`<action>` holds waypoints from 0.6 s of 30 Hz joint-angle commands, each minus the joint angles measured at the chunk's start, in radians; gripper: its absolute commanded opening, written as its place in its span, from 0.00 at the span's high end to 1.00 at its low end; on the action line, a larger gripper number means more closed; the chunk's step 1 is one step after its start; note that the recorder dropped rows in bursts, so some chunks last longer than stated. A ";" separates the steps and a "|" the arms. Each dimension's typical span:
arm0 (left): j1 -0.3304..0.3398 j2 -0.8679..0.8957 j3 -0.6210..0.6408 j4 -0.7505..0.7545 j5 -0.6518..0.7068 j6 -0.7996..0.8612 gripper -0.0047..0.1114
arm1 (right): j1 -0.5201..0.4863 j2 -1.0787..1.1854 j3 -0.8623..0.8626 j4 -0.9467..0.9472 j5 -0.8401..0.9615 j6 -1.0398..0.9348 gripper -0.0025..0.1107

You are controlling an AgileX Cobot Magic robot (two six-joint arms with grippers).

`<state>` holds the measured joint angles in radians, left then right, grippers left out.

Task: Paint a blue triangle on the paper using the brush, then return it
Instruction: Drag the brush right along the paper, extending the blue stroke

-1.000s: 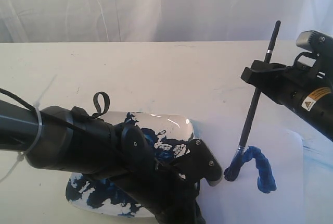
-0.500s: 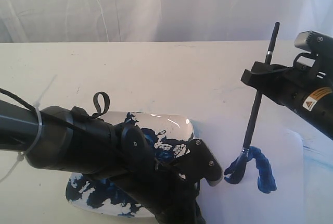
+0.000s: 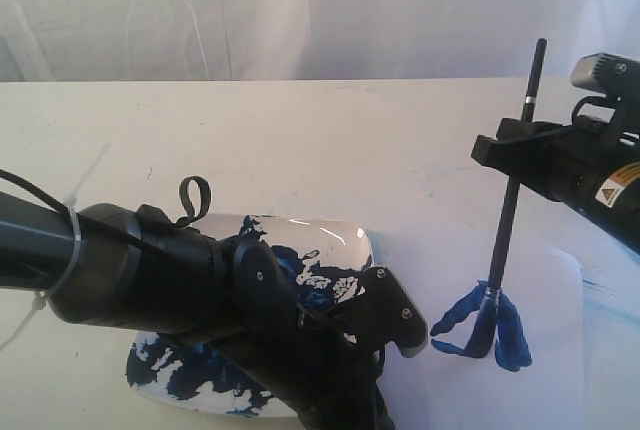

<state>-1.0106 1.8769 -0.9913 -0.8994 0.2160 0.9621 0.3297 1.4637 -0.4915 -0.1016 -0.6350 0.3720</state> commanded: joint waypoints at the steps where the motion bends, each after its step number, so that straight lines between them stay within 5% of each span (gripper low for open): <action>1: -0.002 0.006 0.013 0.003 0.024 0.001 0.96 | 0.001 -0.014 0.004 0.027 0.030 -0.054 0.98; 18: -0.002 0.006 0.013 0.003 0.024 0.001 0.96 | -0.001 -0.031 0.004 0.110 0.075 -0.144 0.98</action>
<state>-1.0106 1.8769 -0.9913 -0.8994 0.2160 0.9621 0.3297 1.4386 -0.4915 -0.0115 -0.5638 0.2612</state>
